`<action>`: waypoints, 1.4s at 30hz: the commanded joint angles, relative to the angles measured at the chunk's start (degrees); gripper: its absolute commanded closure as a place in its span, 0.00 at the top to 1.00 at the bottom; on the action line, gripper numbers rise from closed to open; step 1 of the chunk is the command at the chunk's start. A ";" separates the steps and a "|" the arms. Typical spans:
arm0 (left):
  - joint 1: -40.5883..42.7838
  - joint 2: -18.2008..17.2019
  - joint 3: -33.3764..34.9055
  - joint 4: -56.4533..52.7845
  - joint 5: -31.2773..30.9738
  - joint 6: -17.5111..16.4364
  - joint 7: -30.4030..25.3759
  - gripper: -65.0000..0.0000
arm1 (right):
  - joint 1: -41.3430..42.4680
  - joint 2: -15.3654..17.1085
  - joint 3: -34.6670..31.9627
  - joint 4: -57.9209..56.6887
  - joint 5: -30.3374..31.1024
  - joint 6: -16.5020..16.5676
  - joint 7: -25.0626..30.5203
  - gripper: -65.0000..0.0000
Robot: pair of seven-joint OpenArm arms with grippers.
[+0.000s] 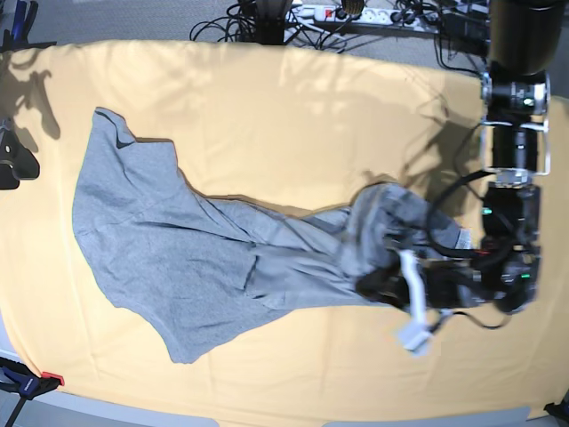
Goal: Layout the t-shirt on the table in an organized manner, then fold the t-shirt properly
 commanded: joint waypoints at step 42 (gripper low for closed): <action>13.33 -12.63 -11.02 0.72 -6.58 6.91 3.78 0.69 | 14.25 1.20 -25.79 0.04 -29.99 -4.52 21.59 0.65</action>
